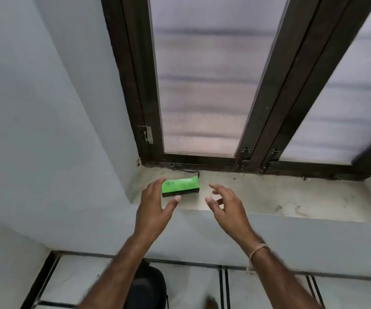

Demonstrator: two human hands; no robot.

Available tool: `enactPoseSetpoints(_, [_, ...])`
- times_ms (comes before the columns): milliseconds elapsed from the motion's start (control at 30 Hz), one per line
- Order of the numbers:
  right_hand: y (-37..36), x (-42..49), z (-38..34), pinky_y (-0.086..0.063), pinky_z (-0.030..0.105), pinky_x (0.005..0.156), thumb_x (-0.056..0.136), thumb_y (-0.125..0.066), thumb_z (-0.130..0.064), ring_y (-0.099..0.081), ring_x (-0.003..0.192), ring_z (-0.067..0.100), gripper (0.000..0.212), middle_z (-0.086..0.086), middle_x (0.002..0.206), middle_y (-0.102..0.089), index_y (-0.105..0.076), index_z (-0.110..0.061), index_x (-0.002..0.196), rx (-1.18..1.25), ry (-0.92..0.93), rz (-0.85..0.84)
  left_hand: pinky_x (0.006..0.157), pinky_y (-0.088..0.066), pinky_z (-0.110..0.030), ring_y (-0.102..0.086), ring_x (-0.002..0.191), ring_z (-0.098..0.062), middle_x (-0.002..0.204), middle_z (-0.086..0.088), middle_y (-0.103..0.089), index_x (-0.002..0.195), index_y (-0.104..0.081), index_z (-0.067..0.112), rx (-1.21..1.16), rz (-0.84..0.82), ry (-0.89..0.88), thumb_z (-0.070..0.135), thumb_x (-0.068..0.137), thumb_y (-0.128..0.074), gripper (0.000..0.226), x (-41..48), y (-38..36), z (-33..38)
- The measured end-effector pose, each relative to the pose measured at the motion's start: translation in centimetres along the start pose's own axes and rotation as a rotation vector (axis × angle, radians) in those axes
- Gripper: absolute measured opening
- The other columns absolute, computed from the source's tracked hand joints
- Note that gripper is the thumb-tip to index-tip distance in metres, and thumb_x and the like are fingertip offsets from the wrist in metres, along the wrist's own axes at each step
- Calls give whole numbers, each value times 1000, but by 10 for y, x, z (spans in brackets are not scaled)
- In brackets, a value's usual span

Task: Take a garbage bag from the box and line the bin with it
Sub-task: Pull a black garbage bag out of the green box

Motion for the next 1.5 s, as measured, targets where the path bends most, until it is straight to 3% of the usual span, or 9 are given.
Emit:
enactPoseSetpoints(167, [-35, 55, 42, -58, 32, 87, 98, -68, -33, -66, 93, 11, 53, 1, 132, -59, -53, -23, 148, -7, -95, -157, 102, -45, -35, -36, 142, -20, 155, 2, -42, 152, -41, 29, 52, -92, 114, 49, 92, -68, 69, 41, -56, -30])
enactPoseSetpoints(333, [-70, 93, 61, -51, 23, 90, 97, -71, -26, -59, 82, 2, 63, 3, 132, -55, -46, -22, 155, 31, -76, -303, 104, -47, -44, -35, 141, -24, 151, -3, -43, 146, -49, 34, 134, -149, 185, 48, 88, -72, 64, 65, -85, -53])
enactPoseSetpoints(600, [-85, 125, 80, -56, 22, 89, 88, -81, -22, -67, 104, 14, 45, 1, 119, -62, -65, -19, 130, 145, -43, -358, 91, -50, -35, -47, 117, -16, 122, 7, -51, 134, -61, 34, 11, -125, 175, 45, 86, -74, 50, 75, -87, -64])
enactPoseSetpoints(733, [-76, 116, 67, -62, 28, 82, 85, -84, -29, -72, 97, 11, 40, -9, 120, -67, -61, -26, 117, 330, -122, -423, 90, -45, -17, -51, 115, -10, 118, 9, -48, 126, -62, 44, -149, -134, 170, 44, 82, -73, 46, 71, -75, -57])
enactPoseSetpoints(1000, [-61, 97, 62, -60, 43, 98, 96, -68, 0, -73, 113, 29, 29, 9, 123, -73, -51, 1, 119, 907, -389, -392, 84, -48, -8, -54, 113, 6, 121, 8, -53, 120, -62, 47, -339, -84, 180, 41, 79, -74, 43, 64, -35, -45])
enactPoseSetpoints(1133, [-39, 97, 48, -56, 18, 84, 94, -74, -16, -67, 113, 13, 21, -8, 120, -69, -70, -24, 113, 459, -168, -184, 87, -52, -15, -55, 112, 6, 121, 8, -53, 119, -61, 51, -340, -80, 170, 41, 79, -73, 43, 59, -28, -43])
enactPoseSetpoints(1200, [-20, 93, 24, -52, 19, 77, 91, -78, -20, -65, 104, 10, 15, -12, 108, -68, -73, -25, 104, 279, 47, -16, 88, -52, -18, -54, 111, 7, 121, 8, -52, 119, -61, 51, -330, -69, 156, 42, 79, -73, 43, 56, -24, -42])
enactPoseSetpoints(1300, [-19, 81, 5, -55, 27, 72, 90, -79, -21, -68, 90, 14, 6, -10, 95, -73, -77, -20, 95, 362, 121, -7, 86, -50, -13, -53, 112, 8, 120, 11, -52, 119, -59, 54, -305, -54, 139, 45, 79, -72, 43, 54, -18, -40])
enactPoseSetpoints(1500, [-35, 67, 9, -60, 27, 84, 92, -77, -24, -68, 98, 10, 37, -3, 111, -67, -73, -20, 129, 398, 14, -140, 81, -49, -6, -53, 113, 7, 120, 8, -52, 121, -60, 51, -312, -71, 78, 32, 85, -79, 45, 47, -12, -32])
Point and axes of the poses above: each hand's wrist, its own x-axis towards the middle knuckle, its own y-axis out of the back of the hand, z = x × y, the point moved 10 cm from there along x, towards the middle knuckle
